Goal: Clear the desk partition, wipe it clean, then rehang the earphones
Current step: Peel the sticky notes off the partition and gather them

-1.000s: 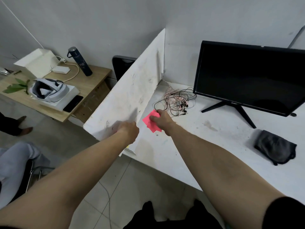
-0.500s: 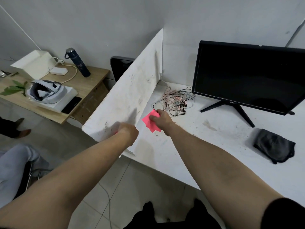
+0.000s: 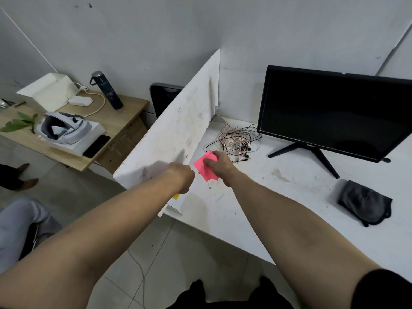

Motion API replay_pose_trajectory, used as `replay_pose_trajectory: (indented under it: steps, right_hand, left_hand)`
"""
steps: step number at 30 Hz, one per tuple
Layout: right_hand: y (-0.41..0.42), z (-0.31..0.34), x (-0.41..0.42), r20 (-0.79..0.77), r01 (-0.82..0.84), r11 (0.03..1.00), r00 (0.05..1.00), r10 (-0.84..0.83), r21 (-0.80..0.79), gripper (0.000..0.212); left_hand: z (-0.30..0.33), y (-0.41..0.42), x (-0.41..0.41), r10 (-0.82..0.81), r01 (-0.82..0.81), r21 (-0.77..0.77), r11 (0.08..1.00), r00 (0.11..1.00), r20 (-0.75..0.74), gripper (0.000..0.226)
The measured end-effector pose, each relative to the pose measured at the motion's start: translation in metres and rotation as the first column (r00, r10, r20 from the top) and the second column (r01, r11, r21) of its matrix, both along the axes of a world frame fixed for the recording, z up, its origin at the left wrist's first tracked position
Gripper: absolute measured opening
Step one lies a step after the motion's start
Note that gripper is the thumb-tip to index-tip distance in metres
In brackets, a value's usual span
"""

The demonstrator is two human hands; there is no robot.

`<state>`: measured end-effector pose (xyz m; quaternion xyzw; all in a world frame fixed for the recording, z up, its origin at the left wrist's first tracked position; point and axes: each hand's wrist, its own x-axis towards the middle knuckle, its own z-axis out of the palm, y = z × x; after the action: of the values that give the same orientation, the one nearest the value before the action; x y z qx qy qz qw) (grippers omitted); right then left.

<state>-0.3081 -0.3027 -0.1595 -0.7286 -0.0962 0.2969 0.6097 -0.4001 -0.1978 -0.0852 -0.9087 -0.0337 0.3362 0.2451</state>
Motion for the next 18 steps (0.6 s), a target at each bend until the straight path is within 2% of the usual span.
replay_pose_trajectory:
  steps: [4,7,12,15,18]
  right_hand:
    - [-0.018,0.013,0.01,0.012,0.067,0.998,0.998,-0.067,0.015,0.017]
    - [-0.042,0.018,0.023,0.035,0.143,0.989,0.989,-0.144,0.028,0.021]
    - [-0.088,0.018,0.033,-0.006,0.218,0.973,0.976,-0.218,0.071,0.023]
    - [-0.116,0.011,0.034,-0.067,0.202,0.977,0.978,-0.197,0.064,0.027]
    - [-0.14,-0.001,0.037,-0.109,0.22,0.974,0.971,-0.213,0.054,0.028]
  left_hand:
    - [0.005,-0.003,0.02,0.182,-0.166,-0.215,0.962,0.982,0.057,0.011]
    - [-0.003,-0.001,0.039,0.289,-0.21,-0.429,0.879,0.949,0.128,0.026]
    - [-0.032,-0.019,0.068,0.554,-0.21,-0.774,0.598,0.806,0.208,0.026]
    - [-0.051,-0.047,0.085,0.659,-0.174,-0.87,0.462,0.723,0.206,0.025]
    - [-0.069,-0.078,0.103,0.725,-0.144,-0.914,0.379,0.66,0.196,0.024]
